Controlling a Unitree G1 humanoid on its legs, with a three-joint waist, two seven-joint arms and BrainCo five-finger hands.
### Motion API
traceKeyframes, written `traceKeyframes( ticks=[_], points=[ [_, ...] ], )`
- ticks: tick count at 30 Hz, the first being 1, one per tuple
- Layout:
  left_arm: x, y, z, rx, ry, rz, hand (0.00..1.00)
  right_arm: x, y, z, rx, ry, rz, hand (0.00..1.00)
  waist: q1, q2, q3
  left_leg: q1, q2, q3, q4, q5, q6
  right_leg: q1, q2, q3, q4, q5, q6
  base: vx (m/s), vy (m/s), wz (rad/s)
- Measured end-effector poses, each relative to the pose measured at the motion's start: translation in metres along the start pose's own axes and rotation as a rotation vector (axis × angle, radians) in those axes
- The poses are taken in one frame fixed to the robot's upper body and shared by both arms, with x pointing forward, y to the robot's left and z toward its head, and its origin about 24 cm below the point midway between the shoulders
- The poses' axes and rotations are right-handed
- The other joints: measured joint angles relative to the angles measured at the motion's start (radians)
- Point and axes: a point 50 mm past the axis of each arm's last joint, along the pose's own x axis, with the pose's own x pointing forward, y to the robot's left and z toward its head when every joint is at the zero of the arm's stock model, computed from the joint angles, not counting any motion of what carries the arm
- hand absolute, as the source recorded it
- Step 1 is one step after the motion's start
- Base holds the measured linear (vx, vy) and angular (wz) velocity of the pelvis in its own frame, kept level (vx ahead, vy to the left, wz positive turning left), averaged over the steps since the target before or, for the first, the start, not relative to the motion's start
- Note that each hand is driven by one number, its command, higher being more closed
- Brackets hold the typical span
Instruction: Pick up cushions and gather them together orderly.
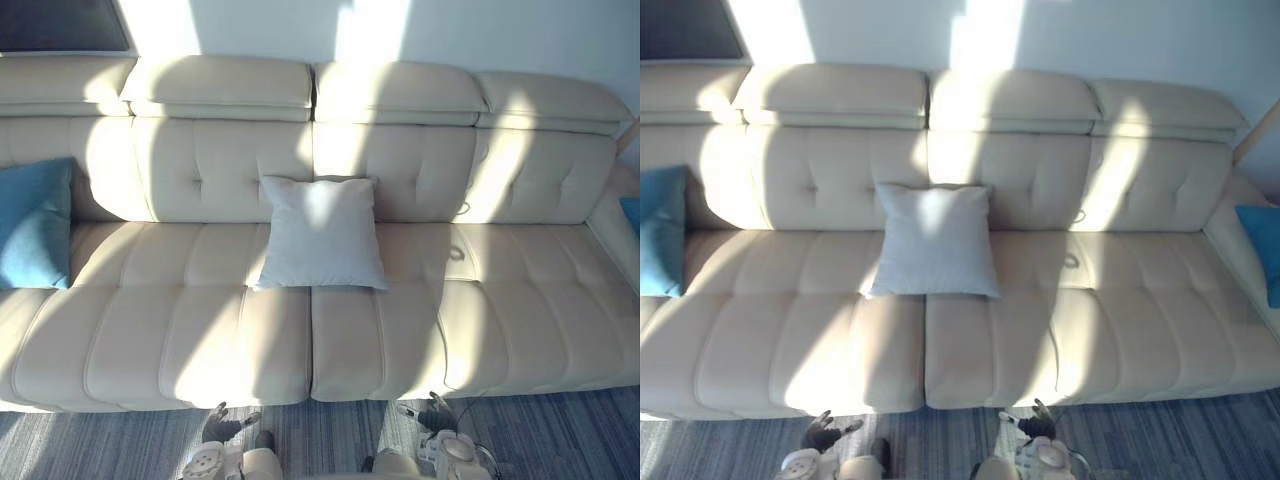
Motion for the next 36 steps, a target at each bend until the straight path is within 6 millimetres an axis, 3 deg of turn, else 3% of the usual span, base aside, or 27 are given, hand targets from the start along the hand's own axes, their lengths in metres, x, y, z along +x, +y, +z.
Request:
traceKeyframes(
  ticks=[2,4,5,6,7,8,9,10,11,12,14,15,17,21,24,30,34,36],
  points=[
    [0.000,-0.003,0.001,-0.005,-0.003,-0.004,0.00,0.002,0.000,0.007,-0.003,-0.028,-0.007,0.00,0.007,0.014,0.004,-0.034,0.024,0.010,-0.009,0.035,-0.012,0.016,0.038,-0.033,-0.114,-0.033,-0.055,-0.31,-0.166,-0.38],
    [0.001,-0.007,0.003,0.014,-0.008,-0.024,0.00,0.001,0.001,0.007,-0.020,-0.028,-0.001,0.00,0.006,0.031,0.012,-0.032,0.039,0.000,-0.059,0.091,-0.021,0.034,0.068,-0.057,-0.189,-0.028,-0.090,-0.29,-0.137,0.03],
    [0.000,-0.009,0.002,0.031,-0.006,-0.035,0.00,0.000,-0.002,0.000,-0.023,-0.009,-0.010,0.00,-0.007,0.042,0.012,-0.031,0.037,-0.014,-0.123,0.177,-0.031,0.028,0.075,-0.088,-0.200,-0.013,-0.117,-0.24,-0.074,0.38],
    [0.000,-0.009,0.001,0.045,-0.005,-0.039,0.00,-0.001,-0.003,-0.003,-0.023,-0.002,-0.013,0.00,-0.015,0.039,0.013,-0.033,0.030,-0.022,-0.145,0.209,-0.041,0.026,0.070,-0.101,-0.208,-0.009,-0.127,-0.36,-0.036,0.54],
    [0.001,-0.008,0.004,0.054,-0.014,-0.041,0.00,-0.002,-0.007,-0.008,-0.019,0.016,-0.029,0.00,-0.025,0.022,0.028,-0.051,0.027,-0.037,-0.090,0.175,-0.043,0.018,0.060,-0.122,-0.225,0.005,-0.158,-0.31,0.032,0.34],
    [0.002,-0.006,0.005,0.053,-0.017,-0.035,0.00,-0.003,-0.007,-0.010,-0.001,0.026,-0.037,0.00,-0.023,0.020,0.029,-0.070,0.007,-0.041,0.031,0.082,-0.004,0.006,0.040,-0.122,-0.223,0.013,-0.173,-0.31,0.053,0.22],
    [0.002,-0.006,0.005,0.054,-0.017,-0.034,0.00,-0.004,-0.009,-0.011,0.002,0.030,-0.043,0.00,-0.024,0.014,0.032,-0.072,-0.001,-0.041,0.076,0.044,0.005,0.000,0.032,-0.121,-0.224,0.013,-0.180,-0.29,0.113,0.01],
    [0.002,-0.006,0.004,0.058,-0.012,-0.037,0.00,-0.005,-0.015,-0.017,-0.008,0.043,-0.054,0.00,-0.025,0.010,0.032,-0.068,-0.014,-0.041,0.238,-0.092,0.024,-0.016,0.016,-0.107,-0.235,0.037,-0.178,-0.25,0.125,-0.05],
    [0.001,-0.006,0.003,0.058,-0.008,-0.037,0.00,-0.006,-0.015,-0.019,-0.009,0.049,-0.054,0.00,-0.025,0.013,0.030,-0.065,-0.014,-0.042,0.269,-0.119,0.024,-0.019,0.016,-0.100,-0.240,0.044,-0.175,-0.23,0.193,-0.25],
    [0.001,-0.006,-0.001,0.058,0.007,-0.036,0.00,-0.008,-0.017,-0.025,-0.012,0.068,-0.053,0.00,-0.024,0.019,0.025,-0.031,-0.022,-0.064,0.330,-0.197,0.006,-0.031,0.017,-0.072,-0.249,0.060,-0.158,-0.09,0.157,-0.30],
    [-0.001,-0.005,-0.008,0.057,0.032,-0.034,0.00,-0.010,-0.016,-0.031,-0.013,0.092,-0.048,0.00,-0.024,0.037,0.015,0.040,-0.045,-0.103,0.228,-0.255,-0.009,-0.057,0.025,-0.034,-0.250,0.084,-0.133,-0.08,0.196,-0.48],
    [-0.002,-0.006,-0.010,0.056,0.042,-0.036,0.00,-0.011,-0.015,-0.035,-0.013,0.112,-0.042,0.00,-0.025,0.036,0.014,0.066,-0.059,-0.111,0.166,-0.272,0.004,-0.063,0.025,-0.020,-0.261,0.100,-0.122,-0.09,0.211,-0.45],
    [-0.002,-0.005,-0.013,0.060,0.054,-0.035,0.00,-0.016,-0.016,-0.048,-0.008,0.155,-0.037,0.00,-0.032,0.027,0.003,0.102,-0.085,-0.079,0.073,-0.240,0.014,-0.035,0.021,0.009,-0.364,0.175,-0.096,-0.05,0.155,-0.28],
    [-0.005,-0.004,-0.020,0.083,0.083,-0.041,0.00,-0.019,-0.022,-0.055,0.014,0.176,-0.061,0.00,-0.049,0.041,-0.022,0.130,-0.115,-0.058,0.020,-0.224,0.035,0.009,0.018,0.029,-0.478,0.260,-0.077,0.01,0.126,-0.17],
    [-0.005,-0.005,-0.024,0.093,0.106,-0.047,0.00,-0.021,-0.024,-0.059,0.019,0.187,-0.065,0.00,-0.052,0.044,-0.034,0.164,-0.123,-0.045,-0.007,-0.208,0.057,0.037,0.021,0.040,-0.526,0.284,-0.069,0.07,0.044,-0.10],
    [-0.005,-0.008,-0.024,0.139,0.105,-0.079,0.00,-0.020,-0.025,-0.057,0.043,0.181,-0.076,0.00,-0.053,0.045,-0.042,0.195,-0.135,-0.029,-0.019,-0.206,0.060,0.063,0.030,0.088,-0.579,0.314,-0.065,0.08,0.027,-0.30],
    [-0.003,-0.007,-0.022,0.170,0.108,-0.082,0.00,-0.017,-0.022,-0.050,0.046,0.165,-0.066,0.00,-0.056,0.031,-0.034,0.195,-0.126,0.060,-0.014,-0.213,0.060,0.004,0.053,0.211,-0.595,0.357,-0.069,-0.02,0.002,-0.88],
    [-0.002,-0.006,-0.020,0.176,0.102,-0.079,0.00,-0.014,-0.020,-0.045,0.044,0.152,-0.059,0.00,-0.057,0.028,-0.027,0.192,-0.101,0.115,0.003,-0.251,0.063,-0.029,0.078,0.222,-0.618,0.394,-0.078,-0.07,-0.025,-1.25]
  ],
)
